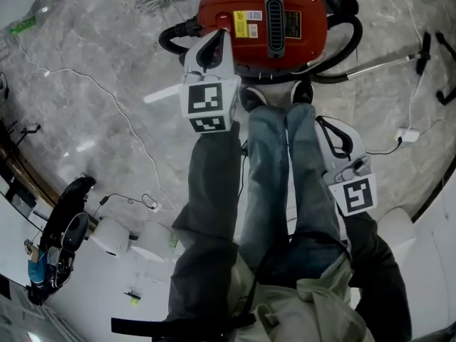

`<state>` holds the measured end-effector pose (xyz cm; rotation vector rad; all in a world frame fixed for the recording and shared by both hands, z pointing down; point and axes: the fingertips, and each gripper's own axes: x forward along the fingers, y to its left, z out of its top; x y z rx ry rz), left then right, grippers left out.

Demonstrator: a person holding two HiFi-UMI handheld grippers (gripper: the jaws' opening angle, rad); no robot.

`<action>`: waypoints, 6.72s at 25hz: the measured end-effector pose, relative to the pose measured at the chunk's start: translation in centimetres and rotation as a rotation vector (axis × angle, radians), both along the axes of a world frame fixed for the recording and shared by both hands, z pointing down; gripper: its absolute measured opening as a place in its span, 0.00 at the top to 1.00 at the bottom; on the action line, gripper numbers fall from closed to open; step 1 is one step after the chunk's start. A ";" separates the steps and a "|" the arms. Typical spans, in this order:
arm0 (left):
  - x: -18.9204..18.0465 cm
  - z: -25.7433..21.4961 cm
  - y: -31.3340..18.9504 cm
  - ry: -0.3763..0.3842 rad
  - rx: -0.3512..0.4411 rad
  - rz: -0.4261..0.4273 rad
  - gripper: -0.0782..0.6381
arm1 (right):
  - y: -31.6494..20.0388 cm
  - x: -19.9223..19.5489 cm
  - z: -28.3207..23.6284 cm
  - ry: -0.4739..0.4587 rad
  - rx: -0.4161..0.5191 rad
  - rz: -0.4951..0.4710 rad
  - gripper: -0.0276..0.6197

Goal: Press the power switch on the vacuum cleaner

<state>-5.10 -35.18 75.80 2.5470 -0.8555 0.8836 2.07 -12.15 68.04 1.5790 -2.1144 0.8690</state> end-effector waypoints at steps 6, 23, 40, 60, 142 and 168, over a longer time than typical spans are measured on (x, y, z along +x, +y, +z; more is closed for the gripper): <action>0.0 0.8 0.3 -0.028 -0.055 -0.025 0.88 | 0.5 -0.3 0.3 -0.032 -0.008 0.009 0.95; -0.1 0.0 -0.8 -0.007 0.033 -0.026 0.88 | 1.2 -0.1 0.6 -0.048 -0.023 -0.002 0.95; 2.1 1.6 -2.7 -0.178 0.047 0.125 0.89 | 1.8 0.0 1.3 -0.071 -0.023 0.031 0.95; -5.2 -0.8 14.8 0.063 -0.165 -0.053 0.89 | 10.1 1.9 0.8 -0.023 -0.037 -0.158 0.95; -2.6 -52.4 86.7 0.583 0.312 -0.326 0.89 | 67.2 4.2 -47.2 0.038 0.631 -0.227 0.95; -3.5 -51.6 87.8 0.556 0.309 -0.368 0.88 | 67.4 1.5 -45.8 -0.046 0.591 -0.299 0.95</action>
